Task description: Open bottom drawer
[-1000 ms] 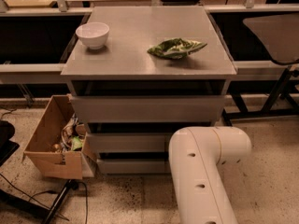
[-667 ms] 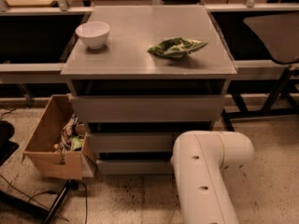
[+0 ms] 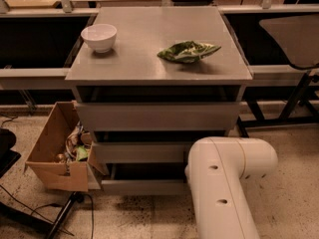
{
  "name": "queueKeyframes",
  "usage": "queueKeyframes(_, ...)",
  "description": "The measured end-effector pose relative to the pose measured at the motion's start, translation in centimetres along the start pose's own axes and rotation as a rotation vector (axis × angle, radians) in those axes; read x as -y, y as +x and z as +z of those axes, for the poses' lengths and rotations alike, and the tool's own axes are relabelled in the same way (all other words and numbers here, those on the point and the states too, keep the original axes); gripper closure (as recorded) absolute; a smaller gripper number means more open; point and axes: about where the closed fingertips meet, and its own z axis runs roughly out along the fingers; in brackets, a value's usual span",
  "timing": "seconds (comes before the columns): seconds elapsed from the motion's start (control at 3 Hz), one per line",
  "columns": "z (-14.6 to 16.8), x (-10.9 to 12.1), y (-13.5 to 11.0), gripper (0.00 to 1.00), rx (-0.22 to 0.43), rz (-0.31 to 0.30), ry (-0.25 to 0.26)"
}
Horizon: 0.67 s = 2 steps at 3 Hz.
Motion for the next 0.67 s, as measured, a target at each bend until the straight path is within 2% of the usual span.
queueKeyframes(0.67,-0.66,0.12,0.03,1.00,0.000,0.000,0.000)
